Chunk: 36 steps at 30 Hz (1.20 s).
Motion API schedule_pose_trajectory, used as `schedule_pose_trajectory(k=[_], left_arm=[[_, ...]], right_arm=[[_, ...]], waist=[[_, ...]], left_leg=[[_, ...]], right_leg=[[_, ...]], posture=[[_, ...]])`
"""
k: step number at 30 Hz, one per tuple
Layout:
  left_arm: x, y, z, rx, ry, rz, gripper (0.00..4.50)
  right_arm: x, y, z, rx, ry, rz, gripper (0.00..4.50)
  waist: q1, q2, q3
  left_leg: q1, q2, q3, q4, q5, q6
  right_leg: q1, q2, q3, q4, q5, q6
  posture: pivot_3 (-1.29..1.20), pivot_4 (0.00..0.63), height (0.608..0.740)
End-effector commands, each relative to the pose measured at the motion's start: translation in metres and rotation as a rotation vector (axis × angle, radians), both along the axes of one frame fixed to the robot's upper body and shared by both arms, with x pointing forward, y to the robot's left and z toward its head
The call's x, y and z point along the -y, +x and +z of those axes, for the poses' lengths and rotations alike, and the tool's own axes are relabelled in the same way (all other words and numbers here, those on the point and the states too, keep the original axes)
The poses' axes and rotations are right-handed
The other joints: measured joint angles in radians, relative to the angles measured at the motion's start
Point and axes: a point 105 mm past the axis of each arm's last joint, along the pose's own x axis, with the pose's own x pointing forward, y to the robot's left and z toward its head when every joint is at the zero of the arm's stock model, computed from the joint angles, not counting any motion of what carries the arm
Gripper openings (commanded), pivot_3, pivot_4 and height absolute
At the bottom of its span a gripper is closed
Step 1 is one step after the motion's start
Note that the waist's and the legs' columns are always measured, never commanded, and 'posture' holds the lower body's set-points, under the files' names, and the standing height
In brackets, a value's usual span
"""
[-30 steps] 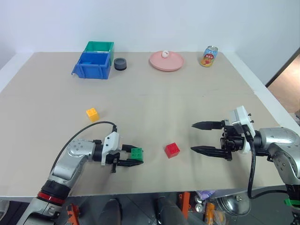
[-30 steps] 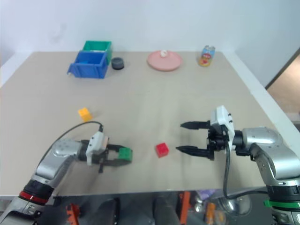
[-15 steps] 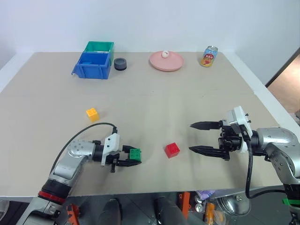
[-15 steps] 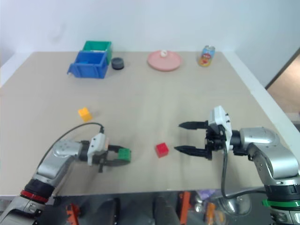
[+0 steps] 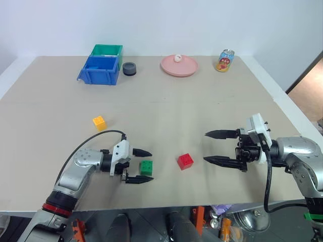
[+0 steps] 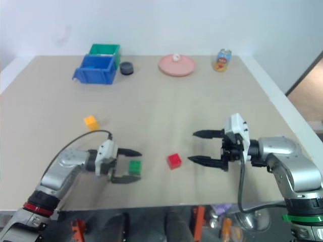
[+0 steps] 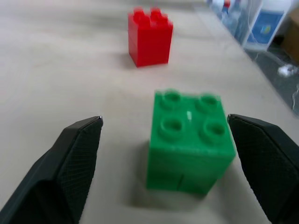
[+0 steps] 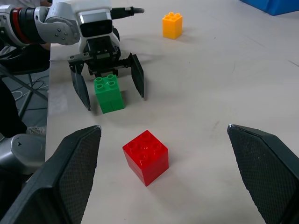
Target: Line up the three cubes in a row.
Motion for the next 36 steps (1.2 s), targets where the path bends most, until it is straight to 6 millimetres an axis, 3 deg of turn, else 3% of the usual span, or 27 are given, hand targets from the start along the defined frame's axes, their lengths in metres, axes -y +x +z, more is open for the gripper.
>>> schedule_pose_trajectory(k=[1, 7, 10, 15, 20, 22, 25, 29, 36], left_arm=[[-0.002, -0.001, 0.032, 0.014, -0.106, 0.028, 4.49], [-0.012, -0.021, 0.056, -0.042, -0.133, 0.026, 4.49], [-0.023, -0.019, 0.062, -0.067, -0.148, 0.091, 4.49], [-0.054, 0.014, 0.073, -0.048, -0.238, 0.384, 4.49], [-0.119, 0.052, 0.066, -0.086, -0.372, 0.895, 4.49], [-0.137, 0.055, 0.061, -0.1, -0.418, 1.024, 4.49], [-0.149, 0.053, 0.051, -0.094, -0.4, 1.121, 4.49], [-0.153, 0.047, 0.034, -0.092, -0.329, 1.187, 4.49], [-0.133, 0.038, 0.011, -0.123, -0.226, 1.149, 4.49]], right_arm=[[-0.001, 0.001, 0.009, 0.039, 0.007, 0.01, 4.5], [0.001, 0.003, 0.011, 0.037, 0.013, 0.016, 4.5], [0.001, 0.005, 0.012, 0.04, 0.015, 0.016, 4.5], [-0.004, 0.009, 0.013, 0.056, 0.029, 0.023, 4.5], [-0.022, 0.0, 0.025, 0.07, 0.084, 0.096, 4.5], [-0.026, -0.001, 0.024, 0.069, 0.08, 0.111, 4.5], [-0.028, 0.0, 0.021, 0.064, 0.078, 0.113, 4.5], [-0.029, 0.002, 0.02, 0.059, 0.079, 0.123, 4.5], [-0.029, 0.002, 0.019, 0.059, 0.076, 0.127, 4.5]], waist=[[0.0, 0.0, 0.0], [-0.002, 0.0, 0.0], [-0.001, 0.0, 0.0], [0.0, 0.0, 0.0], [-0.001, 0.0, 0.0], [-0.001, 0.0, 0.0], [0.0, 0.0, 0.0], [0.002, 0.0, 0.0], [0.002, 0.0, 0.0]], left_leg=[[0.0, 0.0, 0.0, 0.0, 0.0, 0.0], [0.0, 0.0, 0.0, 0.0, 0.0, 0.0], [0.0, 0.0, 0.0, 0.0, 0.0, 0.0], [0.0, 0.0, 0.0, 0.002, 0.0, 0.0], [0.0, 0.0, 0.0, 0.002, 0.0, 0.0], [0.0, 0.0, -0.001, 0.002, 0.0, 0.0], [0.0, 0.0, -0.001, 0.002, 0.0, 0.0], [0.0, 0.0, -0.001, 0.002, 0.0, 0.0], [0.0, 0.0, 0.0, 0.002, 0.0, 0.0]], right_leg=[[0.0, 0.0, 0.0, 0.0, 0.0, 0.0], [0.0, 0.0, 0.0, 0.0, 0.0, 0.0], [0.0, 0.0, 0.0, 0.0, 0.0, 0.0], [0.001, 0.0, 0.0, 0.0, 0.0, 0.0], [0.001, 0.0, 0.0, 0.0, 0.001, 0.001], [0.001, 0.001, 0.0, 0.0, 0.001, 0.001], [0.001, 0.0, -0.001, 0.0, 0.001, 0.001], [0.001, 0.0, -0.001, 0.0, 0.001, 0.001], [0.001, 0.0, 0.0, 0.0, 0.001, 0.0]], posture=[[0.0, 0.15, 0.736], [0.0, 0.15, 0.736], [0.0, 0.15, 0.736], [0.0, 0.15, 0.736], [0.0, 0.15, 0.736], [0.0, 0.15, 0.736], [0.0, 0.15, 0.736], [0.0, 0.15, 0.736], [0.0, 0.15, 0.736]])
